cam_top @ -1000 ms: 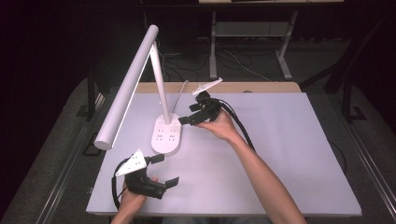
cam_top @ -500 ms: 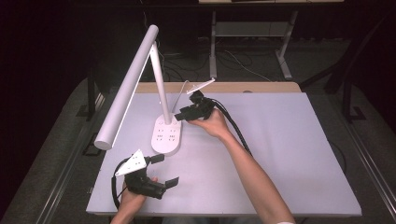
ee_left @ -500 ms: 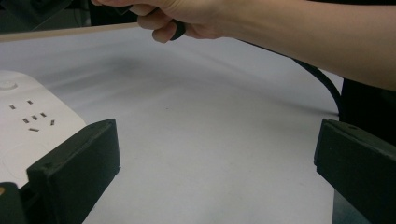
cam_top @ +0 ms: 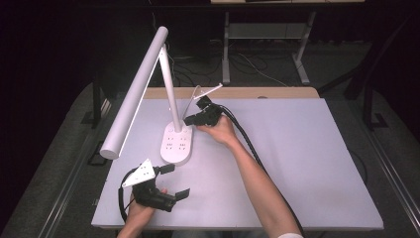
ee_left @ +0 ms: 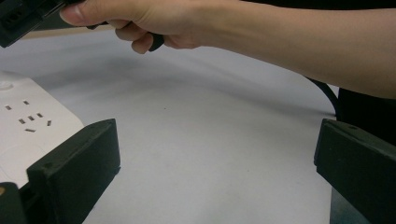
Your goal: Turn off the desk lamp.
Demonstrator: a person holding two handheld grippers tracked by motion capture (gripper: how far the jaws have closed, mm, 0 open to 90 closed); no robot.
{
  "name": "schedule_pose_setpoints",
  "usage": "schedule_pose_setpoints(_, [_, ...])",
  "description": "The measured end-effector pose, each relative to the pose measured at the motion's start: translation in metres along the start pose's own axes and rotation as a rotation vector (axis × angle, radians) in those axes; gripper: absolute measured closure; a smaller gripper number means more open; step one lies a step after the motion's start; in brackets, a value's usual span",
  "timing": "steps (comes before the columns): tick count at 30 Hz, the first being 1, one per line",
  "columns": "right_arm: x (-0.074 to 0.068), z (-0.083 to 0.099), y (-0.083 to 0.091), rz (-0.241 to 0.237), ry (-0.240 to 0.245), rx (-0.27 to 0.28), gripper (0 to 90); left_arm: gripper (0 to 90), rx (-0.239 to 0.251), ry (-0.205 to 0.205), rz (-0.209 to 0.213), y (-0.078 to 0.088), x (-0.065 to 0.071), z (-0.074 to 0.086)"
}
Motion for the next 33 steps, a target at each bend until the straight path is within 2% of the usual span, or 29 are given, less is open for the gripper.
schedule_pose_setpoints(2, [0.001, 0.002, -0.005, -0.013, -0.013, 0.005, 88.9, 0.0, -0.002, 0.0, 0.0, 0.0, 0.0, 0.0])
schedule_pose_setpoints(4, [0.003, 0.003, -0.007, -0.011, -0.015, 0.003, 90.0, 0.0, -0.001, -0.003, 0.0, 0.001, 0.0, 0.0])
schedule_pose_setpoints(8, [0.007, 0.009, -0.016, -0.009, -0.042, -0.011, 90.0, 0.0, 0.0, -0.001, -0.001, 0.001, -0.001, 0.0])
schedule_pose_setpoints(20, [0.006, 0.018, -0.032, -0.032, -0.066, -0.035, 90.0, 0.0, -0.003, -0.001, -0.001, 0.002, -0.001, 0.0])
schedule_pose_setpoints(25, [0.001, 0.016, -0.033, 0.014, -0.018, -0.055, 90.0, 0.0, -0.002, 0.003, -0.004, 0.001, -0.002, 0.0])
schedule_pose_setpoints(30, [0.003, 0.018, -0.033, 0.004, -0.044, -0.043, 90.0, 0.0, -0.007, -0.001, 0.0, 0.0, -0.001, 0.0])
schedule_pose_setpoints(33, [0.002, 0.018, -0.034, 0.008, -0.043, -0.04, 90.0, 0.0, -0.006, -0.001, 0.0, 0.001, -0.002, 0.0])
Point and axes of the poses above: each handheld gripper's, and its own axes: y roughly backward along the jaws, z roughly out of its underside, x roughly to its right, the point moved 8 cm from there along -y, roughly forward along the jaws, and after that the axes turned 9 degrees about z, right-handed, at the moved point
